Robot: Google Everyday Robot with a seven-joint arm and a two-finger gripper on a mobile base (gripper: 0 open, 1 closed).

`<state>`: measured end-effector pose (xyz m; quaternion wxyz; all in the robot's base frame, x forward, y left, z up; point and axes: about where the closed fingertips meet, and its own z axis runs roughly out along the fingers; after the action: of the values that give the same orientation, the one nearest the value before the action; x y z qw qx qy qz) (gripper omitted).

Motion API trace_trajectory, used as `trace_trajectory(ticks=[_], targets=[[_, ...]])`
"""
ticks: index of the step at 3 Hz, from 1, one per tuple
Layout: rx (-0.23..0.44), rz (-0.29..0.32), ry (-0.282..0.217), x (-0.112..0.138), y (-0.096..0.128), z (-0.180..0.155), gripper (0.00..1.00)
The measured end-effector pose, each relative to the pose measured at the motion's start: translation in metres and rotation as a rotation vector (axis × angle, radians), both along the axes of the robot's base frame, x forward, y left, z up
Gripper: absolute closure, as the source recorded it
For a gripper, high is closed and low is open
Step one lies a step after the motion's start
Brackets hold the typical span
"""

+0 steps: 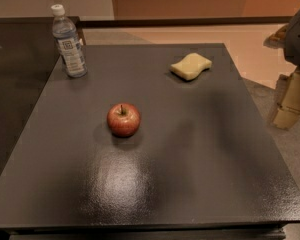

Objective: Move apple near blue plastic bottle

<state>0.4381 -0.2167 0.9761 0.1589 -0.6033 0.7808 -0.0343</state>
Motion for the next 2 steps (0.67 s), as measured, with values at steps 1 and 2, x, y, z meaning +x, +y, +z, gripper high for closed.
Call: trace_trajectory(ticks=[1, 2], targets=[[0.000, 0.000, 0.000, 0.000, 0.000, 0.000, 0.00], [0.050, 0.014, 0.015, 0.006, 0.019, -0.004, 0.00]])
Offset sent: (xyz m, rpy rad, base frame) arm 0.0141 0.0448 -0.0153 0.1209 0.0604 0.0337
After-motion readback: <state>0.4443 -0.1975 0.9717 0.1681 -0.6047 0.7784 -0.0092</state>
